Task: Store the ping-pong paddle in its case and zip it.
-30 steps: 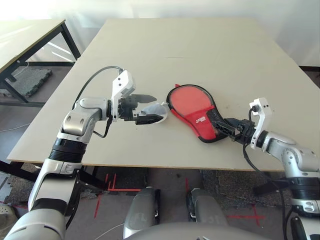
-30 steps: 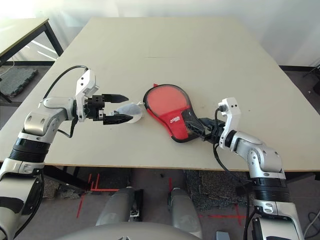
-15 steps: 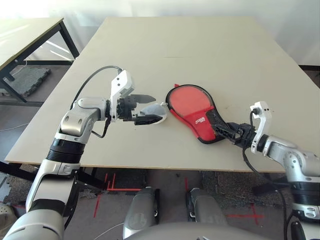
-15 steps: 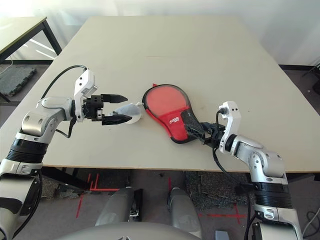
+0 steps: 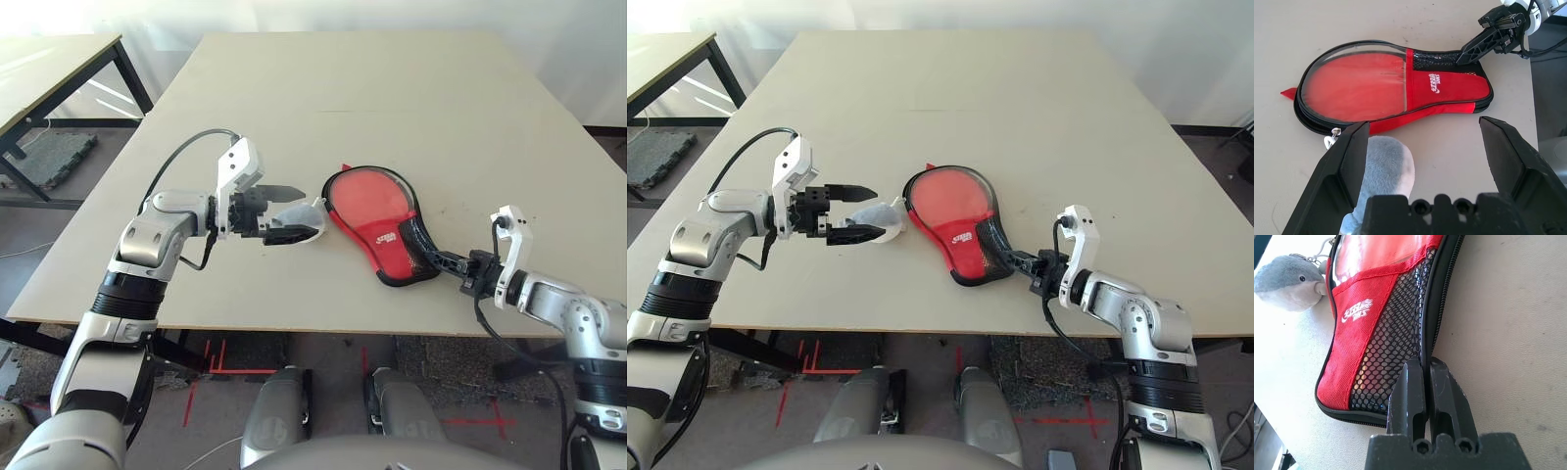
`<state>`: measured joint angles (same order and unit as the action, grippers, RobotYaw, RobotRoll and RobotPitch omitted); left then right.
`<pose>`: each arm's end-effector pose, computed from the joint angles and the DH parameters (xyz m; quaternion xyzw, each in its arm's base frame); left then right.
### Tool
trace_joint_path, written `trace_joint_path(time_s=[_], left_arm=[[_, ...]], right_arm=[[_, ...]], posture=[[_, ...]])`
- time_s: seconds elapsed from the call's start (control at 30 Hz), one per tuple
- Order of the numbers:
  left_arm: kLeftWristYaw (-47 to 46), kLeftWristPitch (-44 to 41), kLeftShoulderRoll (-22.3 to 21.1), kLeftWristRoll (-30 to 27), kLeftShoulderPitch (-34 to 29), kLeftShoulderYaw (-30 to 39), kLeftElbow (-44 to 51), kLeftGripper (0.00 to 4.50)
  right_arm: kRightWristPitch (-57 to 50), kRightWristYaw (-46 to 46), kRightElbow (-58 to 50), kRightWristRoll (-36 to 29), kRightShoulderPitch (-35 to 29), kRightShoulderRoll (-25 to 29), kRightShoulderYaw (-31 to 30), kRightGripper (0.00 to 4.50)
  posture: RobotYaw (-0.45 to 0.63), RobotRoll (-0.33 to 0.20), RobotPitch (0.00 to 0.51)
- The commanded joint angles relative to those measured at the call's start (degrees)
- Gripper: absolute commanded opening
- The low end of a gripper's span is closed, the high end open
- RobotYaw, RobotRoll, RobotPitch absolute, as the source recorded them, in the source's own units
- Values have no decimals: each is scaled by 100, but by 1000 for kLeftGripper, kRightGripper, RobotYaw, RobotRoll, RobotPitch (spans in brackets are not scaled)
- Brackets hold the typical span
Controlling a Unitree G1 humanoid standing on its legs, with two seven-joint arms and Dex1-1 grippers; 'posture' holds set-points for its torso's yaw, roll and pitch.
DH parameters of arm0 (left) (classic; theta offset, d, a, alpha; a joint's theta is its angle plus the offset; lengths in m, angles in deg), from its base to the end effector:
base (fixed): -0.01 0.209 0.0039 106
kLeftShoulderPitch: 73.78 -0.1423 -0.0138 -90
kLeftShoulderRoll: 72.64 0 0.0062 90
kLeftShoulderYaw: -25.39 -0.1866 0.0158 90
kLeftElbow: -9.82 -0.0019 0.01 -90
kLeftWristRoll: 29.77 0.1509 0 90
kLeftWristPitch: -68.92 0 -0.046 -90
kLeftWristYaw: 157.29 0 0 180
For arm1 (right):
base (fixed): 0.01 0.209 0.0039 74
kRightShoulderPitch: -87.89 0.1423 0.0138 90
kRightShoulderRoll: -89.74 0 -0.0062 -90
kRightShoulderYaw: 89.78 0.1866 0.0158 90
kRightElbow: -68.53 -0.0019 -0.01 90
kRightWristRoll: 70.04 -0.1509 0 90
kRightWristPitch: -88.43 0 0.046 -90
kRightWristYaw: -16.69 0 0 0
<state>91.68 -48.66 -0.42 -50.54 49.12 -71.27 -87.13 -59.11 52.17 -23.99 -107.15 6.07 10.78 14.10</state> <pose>0.3074 0.2137 0.1662 0.0930 0.1068 -0.5905 0.7945 0.2263 -0.2605 0.0821 0.2112 0.2922 0.2719 0.8922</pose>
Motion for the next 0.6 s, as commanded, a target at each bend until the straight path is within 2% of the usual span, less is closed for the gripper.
trace_joint_path(time_s=[0.03,0.6], left_arm=[[52,63,-37,13,-36,-18,-60,4500],[68,176,10,56,11,-77,-216,4500]], right_arm=[[-234,17,-34,-104,-188,67,-25,34],[-687,655,-798,-848,-1202,1032,141,34]], posture=[[102,0,69],[84,0,80]])
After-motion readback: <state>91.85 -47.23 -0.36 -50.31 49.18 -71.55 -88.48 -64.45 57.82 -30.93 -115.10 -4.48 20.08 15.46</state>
